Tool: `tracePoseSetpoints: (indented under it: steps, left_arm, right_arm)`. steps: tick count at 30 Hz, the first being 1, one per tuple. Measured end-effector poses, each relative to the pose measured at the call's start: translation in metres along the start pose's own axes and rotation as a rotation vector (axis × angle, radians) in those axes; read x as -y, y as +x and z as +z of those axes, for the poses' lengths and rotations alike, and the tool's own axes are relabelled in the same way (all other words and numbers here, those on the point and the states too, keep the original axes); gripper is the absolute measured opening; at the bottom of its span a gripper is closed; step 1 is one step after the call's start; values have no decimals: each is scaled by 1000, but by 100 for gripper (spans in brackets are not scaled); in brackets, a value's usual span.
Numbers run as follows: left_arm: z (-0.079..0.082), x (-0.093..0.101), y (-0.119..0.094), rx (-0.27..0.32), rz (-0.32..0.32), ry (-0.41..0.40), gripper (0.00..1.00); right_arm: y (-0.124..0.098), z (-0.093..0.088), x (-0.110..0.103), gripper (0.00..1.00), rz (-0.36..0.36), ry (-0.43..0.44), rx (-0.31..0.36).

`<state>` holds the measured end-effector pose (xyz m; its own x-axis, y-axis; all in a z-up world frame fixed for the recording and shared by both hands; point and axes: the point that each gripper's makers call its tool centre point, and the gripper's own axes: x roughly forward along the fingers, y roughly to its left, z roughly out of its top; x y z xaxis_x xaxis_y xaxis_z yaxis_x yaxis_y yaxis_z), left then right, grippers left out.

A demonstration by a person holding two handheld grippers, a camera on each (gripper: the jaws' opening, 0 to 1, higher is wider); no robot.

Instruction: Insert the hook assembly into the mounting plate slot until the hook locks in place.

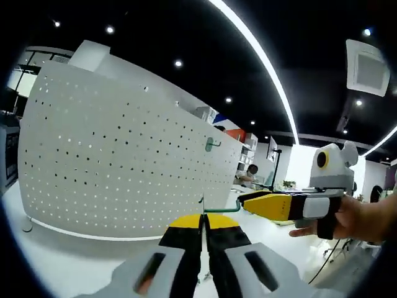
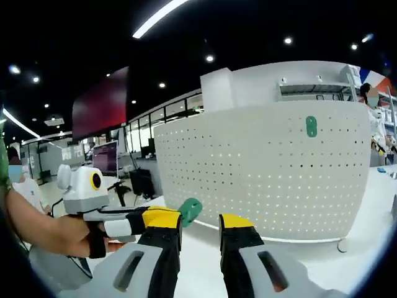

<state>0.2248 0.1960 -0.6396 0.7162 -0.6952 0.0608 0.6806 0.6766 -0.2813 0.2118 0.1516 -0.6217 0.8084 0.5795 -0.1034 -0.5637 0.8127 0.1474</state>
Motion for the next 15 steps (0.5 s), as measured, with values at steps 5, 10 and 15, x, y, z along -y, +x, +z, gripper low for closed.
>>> tracePoseSetpoints:
  steps: [5, 10, 15]
  left_arm:
    - [2, 3, 0, 9, -6, 7, 2]
    - [3, 6, 0, 15, -12, 12, 2]
    - [2, 9, 1, 11, -18, 16, 2]
  right_arm:
    - [2, -1, -1, 18, -5, 51, 2]
    - [6, -4, -4, 14, 2, 106, -10]
    - [9, -6, -8, 13, 9, 171, -10]
